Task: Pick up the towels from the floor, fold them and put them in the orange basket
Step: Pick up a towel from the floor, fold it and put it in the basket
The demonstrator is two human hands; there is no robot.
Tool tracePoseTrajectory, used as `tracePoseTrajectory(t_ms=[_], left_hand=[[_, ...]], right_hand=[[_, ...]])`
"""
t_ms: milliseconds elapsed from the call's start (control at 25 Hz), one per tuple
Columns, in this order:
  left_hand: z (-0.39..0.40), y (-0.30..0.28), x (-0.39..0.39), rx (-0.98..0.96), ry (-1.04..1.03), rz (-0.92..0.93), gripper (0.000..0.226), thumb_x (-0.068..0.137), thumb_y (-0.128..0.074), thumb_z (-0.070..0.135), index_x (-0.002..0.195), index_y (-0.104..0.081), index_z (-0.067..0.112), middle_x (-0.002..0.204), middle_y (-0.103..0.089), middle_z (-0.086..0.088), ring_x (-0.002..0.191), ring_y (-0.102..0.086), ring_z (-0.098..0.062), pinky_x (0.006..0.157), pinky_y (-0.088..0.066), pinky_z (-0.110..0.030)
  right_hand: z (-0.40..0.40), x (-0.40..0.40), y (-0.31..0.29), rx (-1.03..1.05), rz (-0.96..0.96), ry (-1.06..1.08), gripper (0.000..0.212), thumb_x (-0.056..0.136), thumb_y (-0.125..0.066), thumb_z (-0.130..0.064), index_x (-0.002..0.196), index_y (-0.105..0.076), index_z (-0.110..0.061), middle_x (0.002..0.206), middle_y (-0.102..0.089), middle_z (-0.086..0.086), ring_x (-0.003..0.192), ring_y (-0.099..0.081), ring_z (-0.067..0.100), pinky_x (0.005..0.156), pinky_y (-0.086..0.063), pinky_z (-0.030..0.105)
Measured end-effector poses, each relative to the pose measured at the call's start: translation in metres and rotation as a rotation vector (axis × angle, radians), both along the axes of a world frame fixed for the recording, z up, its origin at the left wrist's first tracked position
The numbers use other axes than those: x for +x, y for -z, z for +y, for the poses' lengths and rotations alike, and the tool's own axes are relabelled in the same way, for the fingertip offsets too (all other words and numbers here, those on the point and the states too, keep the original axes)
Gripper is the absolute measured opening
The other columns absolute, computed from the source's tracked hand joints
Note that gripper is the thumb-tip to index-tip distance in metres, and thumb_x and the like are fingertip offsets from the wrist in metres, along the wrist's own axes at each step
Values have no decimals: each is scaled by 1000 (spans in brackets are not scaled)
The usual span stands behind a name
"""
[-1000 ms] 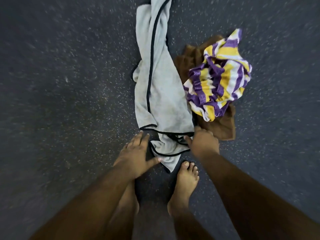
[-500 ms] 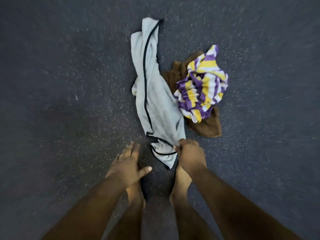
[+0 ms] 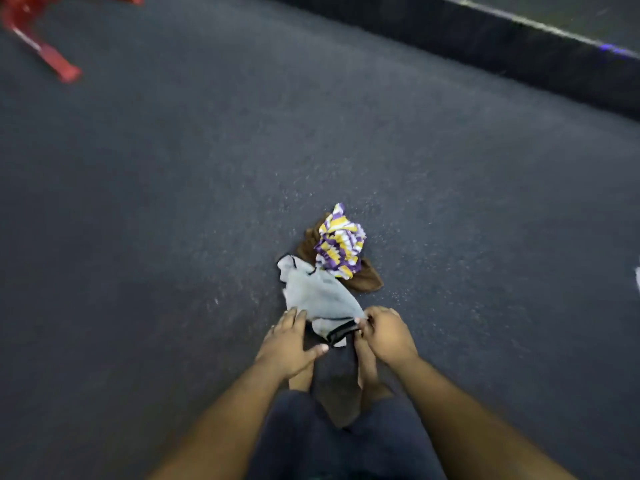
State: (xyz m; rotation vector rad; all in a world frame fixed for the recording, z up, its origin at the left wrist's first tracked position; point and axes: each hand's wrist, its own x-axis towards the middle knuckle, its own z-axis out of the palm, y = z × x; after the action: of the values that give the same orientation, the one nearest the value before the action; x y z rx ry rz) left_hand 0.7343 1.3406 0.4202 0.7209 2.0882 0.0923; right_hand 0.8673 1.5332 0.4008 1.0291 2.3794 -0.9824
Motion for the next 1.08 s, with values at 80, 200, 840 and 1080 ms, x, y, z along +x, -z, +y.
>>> tracePoseTrajectory(t_ms=[80, 200, 840, 1080], left_hand=[[-2, -43, 1, 62, 96, 40, 103, 87, -51, 76, 162, -10, 20, 170, -6, -7, 156, -10, -24, 124, -21, -43], [12, -92, 22, 128, 328, 46, 120, 75, -39, 93, 162, -12, 17, 170, -8, -8, 156, -11, -24, 124, -21, -42], [145, -199, 445, 433, 1237, 112, 108, 85, -48, 80, 163, -7, 18, 171, -3, -5, 157, -7, -20, 126, -18, -41], [166, -221, 650, 543, 1465, 69, 106, 86, -48, 79, 163, -8, 19, 171, -6, -3, 157, -8, -19, 126, -17, -36]], right_hand=[[-9, 25, -49, 13, 86, 186, 21, 97, -58, -40, 90, -63, -21, 94, -69, 4, 100, -60, 28, 80, -49, 39], [-20, 88, -111, 61, 158, 466, 21, 98, -58, -38, 83, -56, -23, 86, -65, 3, 91, -59, 27, 72, -43, 37], [-113, 572, -244, 324, 241, 1428, 25, 95, -62, -44, 79, -57, -25, 79, -65, -9, 76, -62, 17, 66, -46, 34], [-147, 746, -272, 423, 255, 1628, 24, 97, -58, -46, 82, -57, -27, 80, -65, -10, 73, -61, 11, 61, -46, 32]])
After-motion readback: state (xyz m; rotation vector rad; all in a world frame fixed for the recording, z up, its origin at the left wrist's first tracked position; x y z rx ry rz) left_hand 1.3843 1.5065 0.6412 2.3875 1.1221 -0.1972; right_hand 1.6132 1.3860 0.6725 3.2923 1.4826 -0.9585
